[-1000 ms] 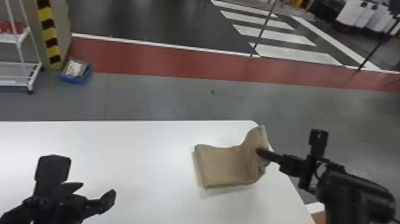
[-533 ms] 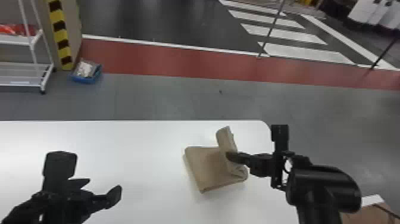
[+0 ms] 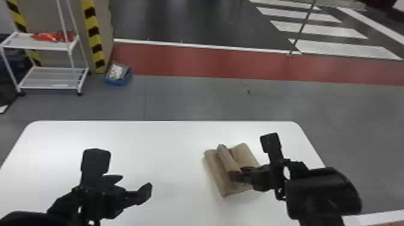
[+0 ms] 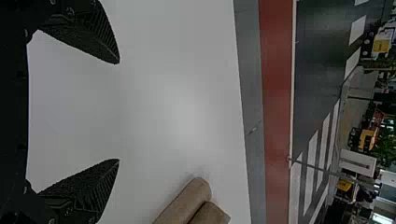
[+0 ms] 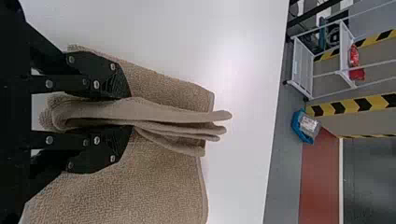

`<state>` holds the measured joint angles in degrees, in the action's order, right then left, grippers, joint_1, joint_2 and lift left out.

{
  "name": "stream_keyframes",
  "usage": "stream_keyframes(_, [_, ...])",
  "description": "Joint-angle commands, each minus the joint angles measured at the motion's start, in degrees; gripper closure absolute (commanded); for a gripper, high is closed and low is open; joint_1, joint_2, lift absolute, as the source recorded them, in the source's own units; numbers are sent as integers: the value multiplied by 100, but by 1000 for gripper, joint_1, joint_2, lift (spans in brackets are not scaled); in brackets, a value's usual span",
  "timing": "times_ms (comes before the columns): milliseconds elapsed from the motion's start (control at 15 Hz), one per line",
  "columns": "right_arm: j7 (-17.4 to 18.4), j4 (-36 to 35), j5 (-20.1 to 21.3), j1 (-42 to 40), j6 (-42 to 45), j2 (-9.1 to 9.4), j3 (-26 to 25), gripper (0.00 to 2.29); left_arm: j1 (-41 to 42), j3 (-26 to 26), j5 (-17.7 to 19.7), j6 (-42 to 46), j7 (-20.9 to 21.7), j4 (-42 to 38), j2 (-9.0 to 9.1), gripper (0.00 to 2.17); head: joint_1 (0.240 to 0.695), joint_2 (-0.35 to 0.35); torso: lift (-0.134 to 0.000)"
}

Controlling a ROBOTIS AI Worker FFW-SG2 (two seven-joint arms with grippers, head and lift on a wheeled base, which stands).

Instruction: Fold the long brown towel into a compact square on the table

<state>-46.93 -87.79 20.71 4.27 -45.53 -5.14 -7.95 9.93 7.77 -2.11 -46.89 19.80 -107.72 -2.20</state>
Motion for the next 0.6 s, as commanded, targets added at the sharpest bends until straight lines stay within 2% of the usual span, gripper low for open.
stream_keyframes(0, [-9,16,29,-75,-31,4,56,-2,9,-30,0,0,24,-3,0,144,695,-177,0])
stream_keyframes(67, [-9,-10,-15,-119,-31,4,30,-2,18,-30,0,0,24,-12,0,144,695,-172,0])
stream_keyframes(200, [-97,-142,-410,-225,-31,4,-198,39,44,-30,0,0,24,-21,0,144,695,-169,0])
stream_keyframes(333, [-185,-353,-560,-330,-66,4,-445,60,62,-39,0,0,24,-21,0,144,695,-170,0])
stream_keyframes(533, [-598,-511,-771,-436,-171,4,-937,93,62,-30,-18,0,24,-21,0,144,695,-186,0])
